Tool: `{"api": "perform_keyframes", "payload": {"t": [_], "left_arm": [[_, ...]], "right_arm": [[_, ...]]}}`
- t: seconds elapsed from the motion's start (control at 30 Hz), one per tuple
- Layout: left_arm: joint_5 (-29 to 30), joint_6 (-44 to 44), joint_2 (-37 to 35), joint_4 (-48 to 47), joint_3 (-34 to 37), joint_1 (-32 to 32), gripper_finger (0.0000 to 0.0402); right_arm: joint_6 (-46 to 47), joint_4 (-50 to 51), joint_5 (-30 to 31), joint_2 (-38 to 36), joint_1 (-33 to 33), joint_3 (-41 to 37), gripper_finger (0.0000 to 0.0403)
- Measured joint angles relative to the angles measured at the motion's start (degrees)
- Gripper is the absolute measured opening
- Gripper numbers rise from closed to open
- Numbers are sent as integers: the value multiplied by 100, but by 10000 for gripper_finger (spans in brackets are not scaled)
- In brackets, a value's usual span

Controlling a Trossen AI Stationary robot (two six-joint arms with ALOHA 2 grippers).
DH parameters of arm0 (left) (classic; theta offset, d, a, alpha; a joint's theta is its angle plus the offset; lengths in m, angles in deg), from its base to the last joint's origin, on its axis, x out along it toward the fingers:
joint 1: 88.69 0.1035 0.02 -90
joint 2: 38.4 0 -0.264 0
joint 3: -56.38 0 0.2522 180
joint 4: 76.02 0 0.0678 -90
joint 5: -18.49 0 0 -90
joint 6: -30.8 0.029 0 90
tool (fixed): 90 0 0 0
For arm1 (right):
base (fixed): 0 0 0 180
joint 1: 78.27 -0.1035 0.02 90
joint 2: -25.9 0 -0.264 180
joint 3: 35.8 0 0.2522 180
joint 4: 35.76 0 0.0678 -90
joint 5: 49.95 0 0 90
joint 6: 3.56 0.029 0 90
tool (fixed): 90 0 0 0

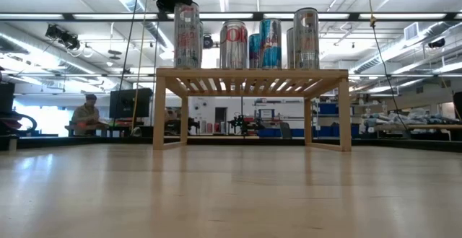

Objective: Place canned beverage on shelf
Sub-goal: Put the white pink soda can on the shelf aligned with the other white pink soda can, then return to Home Position

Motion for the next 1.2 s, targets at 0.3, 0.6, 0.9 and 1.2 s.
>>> {"api": "perform_keyframes", "payload": {"t": [0.3, 0.6, 0.9, 1.2], "left_arm": [[13, 119, 2, -21, -4, -2, 293], [98, 104, 2, 85, -4, 0, 314], [96, 45, -7, 322, -4, -2, 314], [100, -293, -287, 449, -4, -32, 314]], "right_arm": [[0, 0, 0, 0, 1, 0, 393], [0, 2, 0, 0, 0, 0, 393], [0, 4, 0, 0, 0, 0, 393], [-6, 29, 51, 0, 1, 0, 393]]}}
